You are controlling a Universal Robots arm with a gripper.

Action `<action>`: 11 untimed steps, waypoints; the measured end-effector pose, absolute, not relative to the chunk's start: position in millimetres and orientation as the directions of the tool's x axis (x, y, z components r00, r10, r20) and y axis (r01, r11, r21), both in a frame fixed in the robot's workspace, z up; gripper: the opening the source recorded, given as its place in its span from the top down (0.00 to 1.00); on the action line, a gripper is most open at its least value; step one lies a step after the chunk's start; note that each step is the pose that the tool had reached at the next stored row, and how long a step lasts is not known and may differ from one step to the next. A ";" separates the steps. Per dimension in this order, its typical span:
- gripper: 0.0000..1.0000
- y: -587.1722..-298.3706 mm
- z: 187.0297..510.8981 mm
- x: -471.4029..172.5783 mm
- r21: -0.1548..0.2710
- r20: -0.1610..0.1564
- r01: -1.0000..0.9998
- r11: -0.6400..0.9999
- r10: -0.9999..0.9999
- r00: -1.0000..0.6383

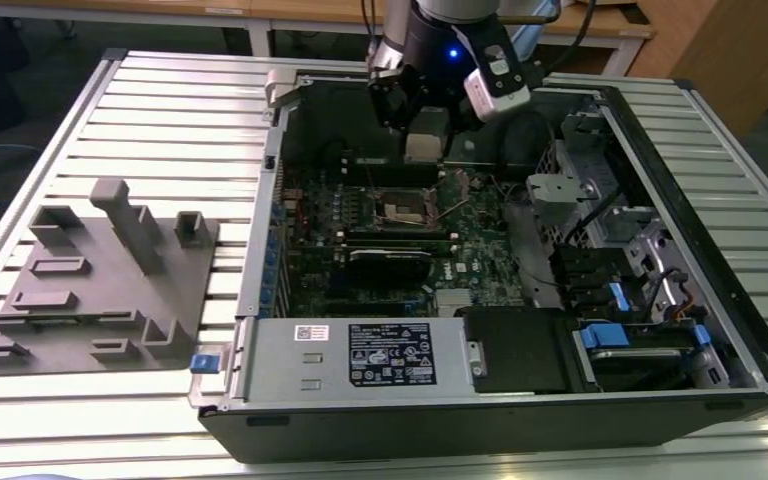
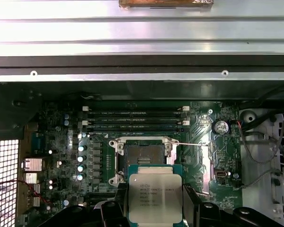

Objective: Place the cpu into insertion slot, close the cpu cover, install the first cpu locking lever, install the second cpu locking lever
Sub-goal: 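Place the cpu into insertion slot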

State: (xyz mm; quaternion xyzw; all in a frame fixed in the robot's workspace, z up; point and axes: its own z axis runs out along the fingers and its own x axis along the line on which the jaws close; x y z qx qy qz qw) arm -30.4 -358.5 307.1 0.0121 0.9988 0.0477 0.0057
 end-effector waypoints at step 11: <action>0.46 -358.5 287.7 -30.7 0.096 -0.013 0.023 0.995 0.025 -1.000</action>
